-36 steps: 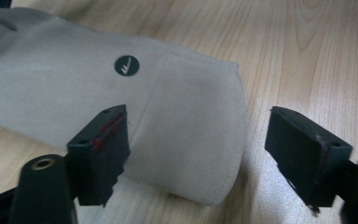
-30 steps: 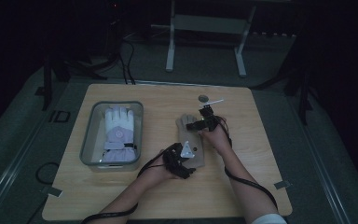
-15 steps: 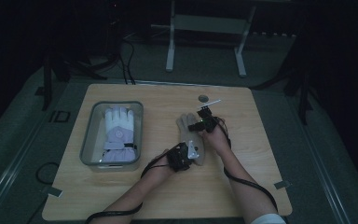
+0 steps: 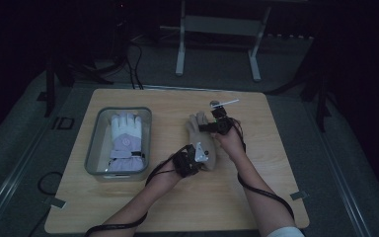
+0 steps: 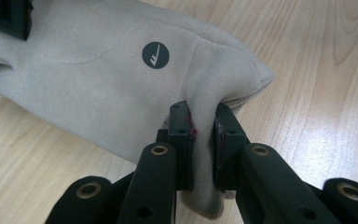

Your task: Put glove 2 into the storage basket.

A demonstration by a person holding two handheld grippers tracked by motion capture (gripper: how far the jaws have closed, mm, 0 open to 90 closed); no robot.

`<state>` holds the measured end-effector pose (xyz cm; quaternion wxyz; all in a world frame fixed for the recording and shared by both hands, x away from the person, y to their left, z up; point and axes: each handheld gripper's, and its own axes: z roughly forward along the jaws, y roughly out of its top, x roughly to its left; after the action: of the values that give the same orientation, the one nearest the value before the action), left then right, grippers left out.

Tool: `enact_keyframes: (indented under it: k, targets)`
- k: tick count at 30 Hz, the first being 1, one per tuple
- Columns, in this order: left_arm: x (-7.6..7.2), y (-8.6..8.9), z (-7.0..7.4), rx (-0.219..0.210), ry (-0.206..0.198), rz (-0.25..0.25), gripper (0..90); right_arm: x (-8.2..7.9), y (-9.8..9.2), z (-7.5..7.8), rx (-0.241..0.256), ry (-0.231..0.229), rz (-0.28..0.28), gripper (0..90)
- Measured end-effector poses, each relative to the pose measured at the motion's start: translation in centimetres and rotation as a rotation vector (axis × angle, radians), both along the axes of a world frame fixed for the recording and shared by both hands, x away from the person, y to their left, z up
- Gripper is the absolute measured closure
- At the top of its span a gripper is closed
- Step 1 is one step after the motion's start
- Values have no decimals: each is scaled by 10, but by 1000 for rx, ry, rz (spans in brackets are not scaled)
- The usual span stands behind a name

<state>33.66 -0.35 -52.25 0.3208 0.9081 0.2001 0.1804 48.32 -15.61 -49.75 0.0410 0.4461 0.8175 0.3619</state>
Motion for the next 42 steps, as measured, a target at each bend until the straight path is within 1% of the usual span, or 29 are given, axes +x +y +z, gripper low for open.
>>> enact_keyframes:
  k: [1,3,5,6,7,8,9,10,11,13,15,17,18,19,21,22,23,24,25,28,29,30,31,34,36,38,40,41,42]
  targets:
    - [-1,2,3,-7,-7,4,809,0,0,0,0,0,0,732]
    - [-1,5,8,-6,-6,6,809,-1,1,8,16,-5,2,732]
    - [-2,8,13,-15,-1,3,809,-1,2,11,27,-2,4,732]
    - [-3,9,16,-13,-2,4,809,-1,2,13,31,3,10,732]
    - [-4,11,19,-6,-14,5,809,-1,3,15,34,3,14,732]
    - [-5,12,21,-2,-12,5,809,-2,6,20,40,-2,19,732]
    - [-5,14,23,-2,-13,6,809,-2,6,20,40,-2,19,732]
    - [-6,17,28,-2,-15,12,809,-3,9,24,37,-12,24,732]
    - [-6,17,28,-2,-15,12,809,-4,10,27,43,-15,28,732]
    - [-7,22,34,-4,-16,15,809,-5,14,33,55,-21,35,732]
    - [-9,26,39,3,-28,17,809,-5,15,35,61,-22,38,732]
    - [-10,30,44,6,-27,20,810,-5,22,42,68,-33,52,732]
    - [-10,32,46,12,-31,21,810,-5,22,42,68,-33,52,732]
    - [-11,34,48,17,-36,23,809,-6,27,48,67,-40,61,732]
    - [-12,38,52,18,-40,31,809,-6,29,49,70,-45,64,732]
    - [-13,41,54,24,-40,31,809,-7,34,54,73,-48,79,732]
    - [-14,42,56,21,-44,36,809,-7,34,54,73,-48,79,732]
    - [-14,44,57,28,-46,39,809,-6,39,58,83,-49,82,732]
    - [-15,47,59,33,-55,45,809,-7,42,60,81,-57,84,732]
    - [-16,54,65,30,-59,58,809,-7,48,65,89,-63,94,732]
    - [-17,60,68,27,-56,66,809,-7,55,69,86,-73,104,732]
    - [-17,60,68,27,-56,66,809,-7,55,69,86,-73,104,732]
    - [-18,64,71,28,-66,73,809,-7,62,74,92,-78,111,731]
    - [-20,73,76,33,-77,77,809,-7,66,78,106,-79,123,731]
    - [-21,81,80,29,-77,82,809,-8,76,84,111,-86,137,732]
    - [-23,87,82,28,-77,95,809,-8,80,85,106,-92,142,731]
    - [-24,94,84,18,-70,101,809,-9,87,88,114,-92,153,732]
    - [-27,99,84,27,-74,114,809,-10,95,91,105,-99,166,732]
    - [-27,99,84,27,-74,114,809,-11,99,92,106,-100,172,732]
